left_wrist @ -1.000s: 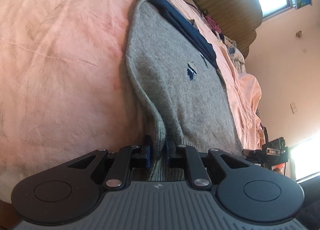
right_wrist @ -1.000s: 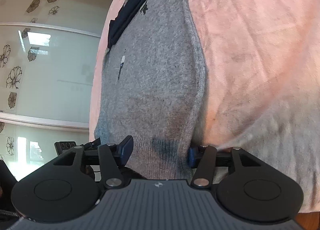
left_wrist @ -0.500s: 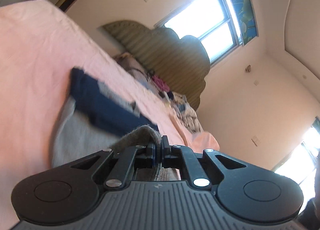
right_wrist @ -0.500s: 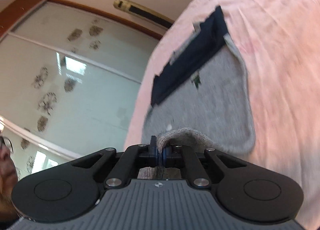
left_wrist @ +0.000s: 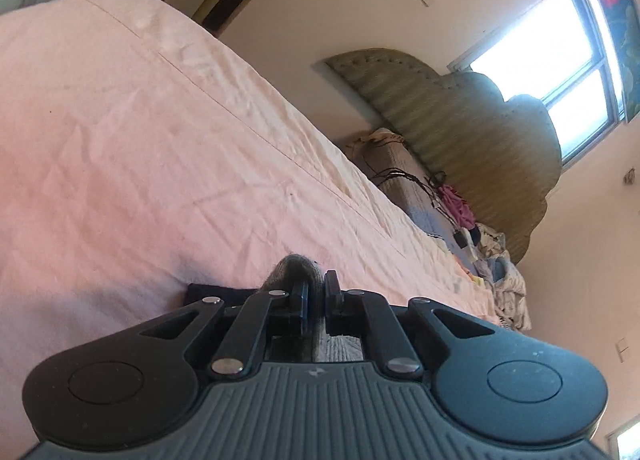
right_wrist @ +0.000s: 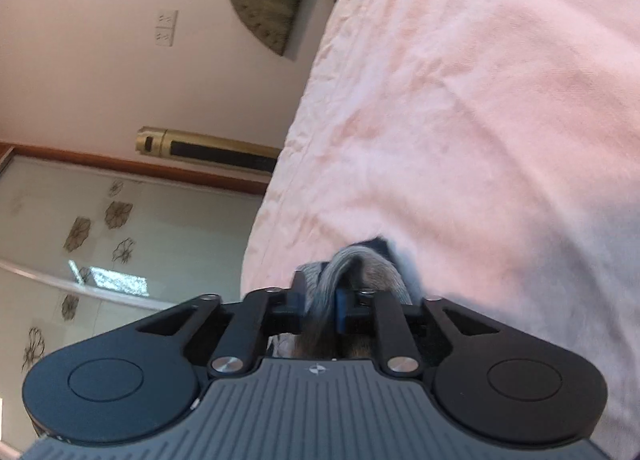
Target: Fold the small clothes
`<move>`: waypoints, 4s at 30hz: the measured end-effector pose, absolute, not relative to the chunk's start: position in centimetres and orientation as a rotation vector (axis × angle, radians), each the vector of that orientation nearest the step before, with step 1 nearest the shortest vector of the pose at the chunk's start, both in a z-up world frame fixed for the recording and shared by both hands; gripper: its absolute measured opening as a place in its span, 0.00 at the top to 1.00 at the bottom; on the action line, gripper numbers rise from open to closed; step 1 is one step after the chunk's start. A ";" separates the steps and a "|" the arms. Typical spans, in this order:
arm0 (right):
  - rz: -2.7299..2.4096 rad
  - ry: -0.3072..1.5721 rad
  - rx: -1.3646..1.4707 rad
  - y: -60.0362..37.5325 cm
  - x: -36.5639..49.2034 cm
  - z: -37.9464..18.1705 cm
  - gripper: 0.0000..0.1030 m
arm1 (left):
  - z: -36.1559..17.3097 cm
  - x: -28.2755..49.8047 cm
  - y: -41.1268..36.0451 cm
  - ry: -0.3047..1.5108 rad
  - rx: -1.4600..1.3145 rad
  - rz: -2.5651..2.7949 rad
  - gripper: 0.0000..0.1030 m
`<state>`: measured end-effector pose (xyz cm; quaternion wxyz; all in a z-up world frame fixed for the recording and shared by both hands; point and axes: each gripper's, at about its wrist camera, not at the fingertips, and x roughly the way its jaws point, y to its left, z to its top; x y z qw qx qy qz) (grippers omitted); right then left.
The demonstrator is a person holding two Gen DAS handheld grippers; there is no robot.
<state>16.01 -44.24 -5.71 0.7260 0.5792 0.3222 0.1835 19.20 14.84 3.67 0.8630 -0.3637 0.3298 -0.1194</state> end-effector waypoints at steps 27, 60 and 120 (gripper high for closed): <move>0.320 0.715 0.911 -38.1 -3.9 -3.0 0.00 | -1.6 -1.5 12.6 0.561 -0.876 -0.009 0.15; 0.350 0.693 0.709 -45.4 -5.0 0.9 0.33 | 6.2 -6.1 15.7 0.479 -0.354 0.063 0.21; 0.329 0.633 0.068 -29.6 1.6 -2.3 0.11 | 1.1 2.6 0.5 0.697 0.006 -0.056 0.06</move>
